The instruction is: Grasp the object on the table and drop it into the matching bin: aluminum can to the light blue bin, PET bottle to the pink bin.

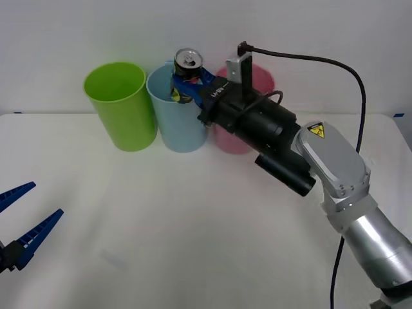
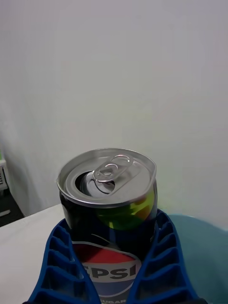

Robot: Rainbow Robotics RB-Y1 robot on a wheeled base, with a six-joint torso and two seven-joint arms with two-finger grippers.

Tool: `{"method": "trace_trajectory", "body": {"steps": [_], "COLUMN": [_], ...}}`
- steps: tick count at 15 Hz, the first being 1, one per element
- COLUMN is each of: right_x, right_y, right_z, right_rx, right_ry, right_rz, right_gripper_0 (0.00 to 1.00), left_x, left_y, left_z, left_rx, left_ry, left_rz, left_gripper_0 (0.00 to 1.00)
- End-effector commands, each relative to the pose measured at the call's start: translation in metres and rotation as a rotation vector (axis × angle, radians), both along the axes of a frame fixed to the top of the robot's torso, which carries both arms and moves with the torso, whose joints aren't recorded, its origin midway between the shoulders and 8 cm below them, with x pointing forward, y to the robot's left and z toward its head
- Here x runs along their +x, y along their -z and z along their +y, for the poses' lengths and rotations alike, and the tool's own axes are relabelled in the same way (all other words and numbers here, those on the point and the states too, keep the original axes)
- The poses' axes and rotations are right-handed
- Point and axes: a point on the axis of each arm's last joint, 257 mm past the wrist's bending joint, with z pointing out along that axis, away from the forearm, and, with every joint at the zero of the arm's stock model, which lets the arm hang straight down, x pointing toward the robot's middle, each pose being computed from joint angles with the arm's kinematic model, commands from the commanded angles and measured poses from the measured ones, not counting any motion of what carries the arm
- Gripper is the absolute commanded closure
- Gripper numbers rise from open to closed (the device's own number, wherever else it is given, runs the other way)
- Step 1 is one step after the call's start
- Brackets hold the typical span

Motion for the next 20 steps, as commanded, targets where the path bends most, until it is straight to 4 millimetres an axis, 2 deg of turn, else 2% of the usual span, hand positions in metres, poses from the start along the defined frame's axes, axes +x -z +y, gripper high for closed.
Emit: {"method": "trace_trajectory", "body": {"steps": [1,6,9,12,15,20], "right_x": [0.022,0.061,0.083,0.101,0.113,0.112], "right_y": [-0.002,-0.011,-0.012,-0.011,-0.005,-0.003], "right_z": [0.009,0.032,0.037,0.034,0.033,0.036], "right_rx": [0.016,0.015,0.011,0.002,-0.020,-0.033], "right_ry": [0.069,0.142,0.191,0.240,0.256,0.254], "right_rz": [0.013,0.023,0.041,0.058,0.079,0.071], "right_gripper_0": [1.00,1.00,1.00,1.00,1.00,1.00], "left_x": [0.000,0.000,0.000,0.000,0.000,0.000], "left_y": [0.000,0.000,0.000,0.000,0.000,0.000], "left_z": [0.000,0.000,0.000,0.000,0.000,0.000], "left_rx": [0.000,0.000,0.000,0.000,0.000,0.000], "left_ry": [0.000,0.000,0.000,0.000,0.000,0.000], "left_rz": [0.000,0.000,0.000,0.000,0.000,0.000], "left_gripper_0": [0.00,0.00,0.00,0.00,0.00,0.00]}}
